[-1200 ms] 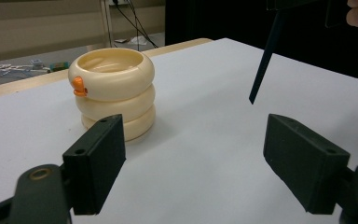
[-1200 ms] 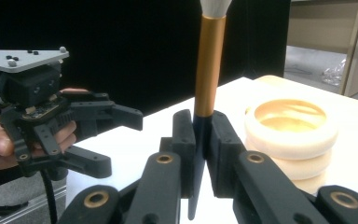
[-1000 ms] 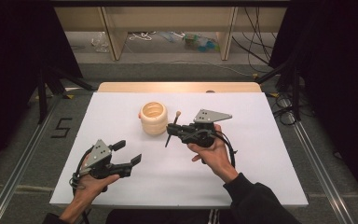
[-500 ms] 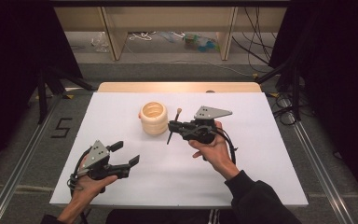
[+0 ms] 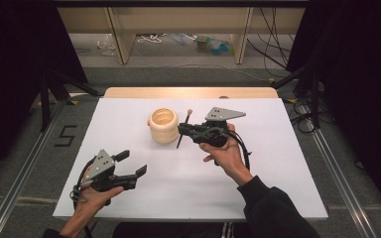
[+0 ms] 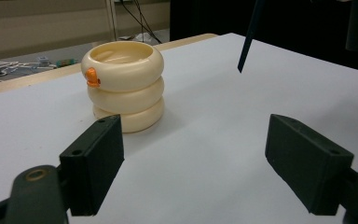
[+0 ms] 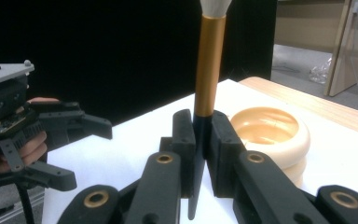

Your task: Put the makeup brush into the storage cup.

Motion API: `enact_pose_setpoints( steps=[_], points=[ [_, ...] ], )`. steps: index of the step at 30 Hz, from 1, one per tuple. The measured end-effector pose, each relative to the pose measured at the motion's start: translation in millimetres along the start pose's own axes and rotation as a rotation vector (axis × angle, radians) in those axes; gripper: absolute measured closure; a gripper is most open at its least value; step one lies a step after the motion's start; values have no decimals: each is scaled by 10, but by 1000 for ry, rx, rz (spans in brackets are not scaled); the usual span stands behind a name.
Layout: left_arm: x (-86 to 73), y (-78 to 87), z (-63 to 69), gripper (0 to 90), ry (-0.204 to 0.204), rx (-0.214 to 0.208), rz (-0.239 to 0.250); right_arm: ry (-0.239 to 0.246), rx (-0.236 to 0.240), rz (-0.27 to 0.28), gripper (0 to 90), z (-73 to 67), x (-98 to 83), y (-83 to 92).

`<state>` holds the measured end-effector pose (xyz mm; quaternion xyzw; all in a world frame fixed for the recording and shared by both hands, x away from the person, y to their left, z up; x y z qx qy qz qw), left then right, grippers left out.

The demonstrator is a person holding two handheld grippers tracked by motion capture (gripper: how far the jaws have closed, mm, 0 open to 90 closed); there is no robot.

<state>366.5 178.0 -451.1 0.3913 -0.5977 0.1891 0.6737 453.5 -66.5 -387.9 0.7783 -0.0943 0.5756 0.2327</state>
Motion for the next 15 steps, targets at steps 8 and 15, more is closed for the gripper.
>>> enact_pose_setpoints(
  steps=[8,15],
  points=[
    [-2,6,1,192,3,5,-3,-15,-1,-3,831,40,46,-58],
    [-2,-5,13,192,4,-2,1,-6,-11,0,831,88,101,-99]
  ],
)
Point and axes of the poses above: each handheld gripper's, and its own axes: y roughly backward along the jaws, x roughly out of its top, z roughly to its right, the point moved 5 cm from there along -y, roughly forward along the jaws, and after that the axes turned 4 degrees about -y, right-handed, at the moved point
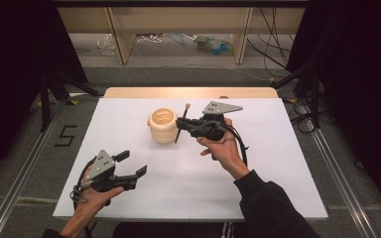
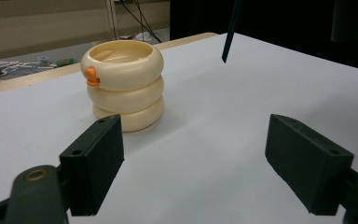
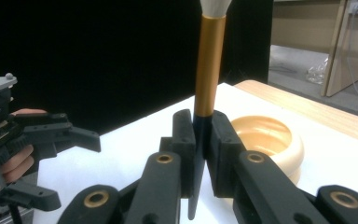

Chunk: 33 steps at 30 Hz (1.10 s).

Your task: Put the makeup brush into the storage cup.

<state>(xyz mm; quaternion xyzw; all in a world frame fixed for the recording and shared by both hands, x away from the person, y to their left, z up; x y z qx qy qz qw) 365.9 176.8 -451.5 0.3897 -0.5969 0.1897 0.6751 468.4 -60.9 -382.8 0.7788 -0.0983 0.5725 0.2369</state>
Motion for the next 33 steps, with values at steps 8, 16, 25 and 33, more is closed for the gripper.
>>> enact_pose_setpoints(
  steps=[8,16,25,33],
  points=[
    [4,-3,6,188,5,1,1,-11,-13,13,831,89,56,-21],
    [6,3,1,187,2,6,-2,-11,-23,7,831,136,108,-22],
    [11,2,1,186,3,6,0,-21,-23,2,831,171,113,-44],
    [12,-1,-5,186,4,7,1,-44,-30,-10,830,224,103,-80]
  ],
)
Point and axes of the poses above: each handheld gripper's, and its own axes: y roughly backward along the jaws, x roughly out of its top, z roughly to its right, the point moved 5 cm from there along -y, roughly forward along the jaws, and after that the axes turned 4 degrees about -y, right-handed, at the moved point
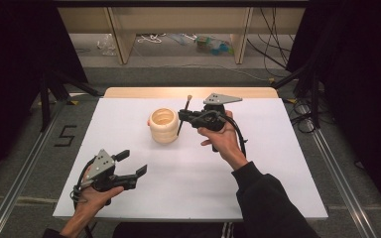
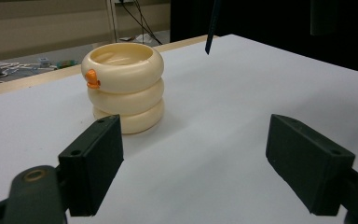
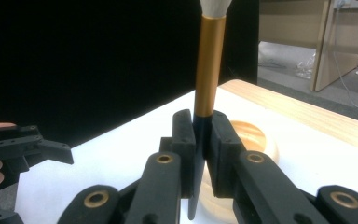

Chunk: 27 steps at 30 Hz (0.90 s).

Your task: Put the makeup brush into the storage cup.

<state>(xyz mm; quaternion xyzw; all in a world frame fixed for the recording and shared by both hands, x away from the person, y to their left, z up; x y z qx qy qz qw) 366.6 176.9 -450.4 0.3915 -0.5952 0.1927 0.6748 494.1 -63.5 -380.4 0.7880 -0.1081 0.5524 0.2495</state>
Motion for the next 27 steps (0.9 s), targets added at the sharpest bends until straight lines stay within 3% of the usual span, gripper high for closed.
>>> enact_pose_setpoints(
  steps=[2,3,8,14,27],
  points=[
    [1,0,-5,186,-5,0,0,-1,-4,-2,831,16,11,-6],
    [-3,-1,13,186,16,-8,0,2,-11,5,831,27,35,-17],
    [-1,-13,13,186,6,-20,6,12,-16,-4,831,36,77,-44],
    [0,-2,-1,186,4,2,0,4,-30,-17,831,101,109,-91],
    [2,-9,9,186,12,-3,9,14,-49,-20,831,131,192,-153]
  ],
)
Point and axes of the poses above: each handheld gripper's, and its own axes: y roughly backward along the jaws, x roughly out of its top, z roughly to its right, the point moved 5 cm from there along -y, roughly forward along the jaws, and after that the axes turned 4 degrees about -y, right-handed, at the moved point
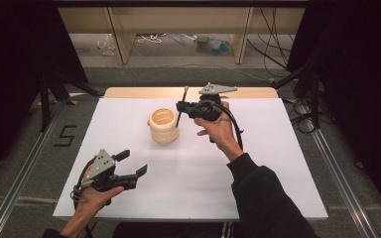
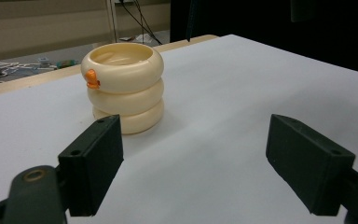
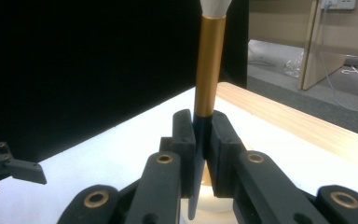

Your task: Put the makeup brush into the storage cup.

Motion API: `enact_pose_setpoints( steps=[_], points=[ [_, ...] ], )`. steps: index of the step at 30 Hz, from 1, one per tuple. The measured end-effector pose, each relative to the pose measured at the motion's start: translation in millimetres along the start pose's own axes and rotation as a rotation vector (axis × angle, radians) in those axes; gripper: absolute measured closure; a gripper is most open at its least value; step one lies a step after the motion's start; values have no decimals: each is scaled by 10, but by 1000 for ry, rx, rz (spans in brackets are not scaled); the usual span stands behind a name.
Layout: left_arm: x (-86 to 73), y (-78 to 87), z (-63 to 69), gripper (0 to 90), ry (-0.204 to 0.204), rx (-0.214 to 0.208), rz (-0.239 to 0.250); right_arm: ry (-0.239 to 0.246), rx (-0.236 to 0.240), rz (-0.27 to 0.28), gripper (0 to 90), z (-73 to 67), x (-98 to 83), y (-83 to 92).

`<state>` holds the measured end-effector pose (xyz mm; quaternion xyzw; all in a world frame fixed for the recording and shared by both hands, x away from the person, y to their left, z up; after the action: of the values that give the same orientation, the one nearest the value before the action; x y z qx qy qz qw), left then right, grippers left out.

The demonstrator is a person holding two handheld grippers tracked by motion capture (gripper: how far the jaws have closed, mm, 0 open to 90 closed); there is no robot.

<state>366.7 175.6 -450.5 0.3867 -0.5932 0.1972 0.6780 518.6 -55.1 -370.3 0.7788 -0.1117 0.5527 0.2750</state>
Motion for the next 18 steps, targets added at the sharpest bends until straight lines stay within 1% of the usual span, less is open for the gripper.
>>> enact_pose_setpoints(
  steps=[1,5,6,7,8,9,10,11,12,13,14,15,16,18],
  points=[
    [5,-3,-7,186,-17,-7,3,-3,2,1,831,8,12,-13],
    [6,-6,-9,186,-16,-6,5,-4,3,5,831,15,35,-30],
    [7,-7,-11,186,-18,-6,7,-7,-3,-5,831,14,50,-31],
    [17,-12,-30,186,-49,-10,14,2,-5,-3,830,19,59,-39],
    [17,-12,-30,186,-49,-10,14,2,-5,-3,830,19,59,-39],
    [25,-7,-53,186,-82,-3,10,1,-3,0,831,15,83,-45],
    [25,-7,-54,186,-82,-1,11,1,-3,0,831,15,83,-45],
    [20,-4,-47,186,-68,1,7,0,-4,-2,831,14,91,-45],
    [24,-15,-51,186,-72,-3,18,15,-11,5,831,22,106,-56],
    [19,-14,-42,186,-57,-1,15,15,-11,5,831,22,106,-56],
    [8,-3,-26,186,-35,6,-1,7,-11,0,831,21,113,-59],
    [6,-2,-22,186,-29,5,-1,6,-12,0,831,20,120,-60],
    [6,-2,-22,186,-29,5,-1,21,-17,7,830,28,126,-67],
    [5,-1,-21,186,-25,6,-2,17,-13,1,831,20,128,-69]
  ],
)
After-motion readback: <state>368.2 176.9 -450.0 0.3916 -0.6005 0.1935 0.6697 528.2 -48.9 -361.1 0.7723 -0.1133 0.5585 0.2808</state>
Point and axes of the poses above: each handheld gripper's, and its own axes: y roughly backward along the jaws, x roughly out of its top, z roughly to its right, the point moved 5 cm from there along -y, roughly forward along the jaws, and after that the axes turned 4 degrees about -y, right-handed, at the moved point
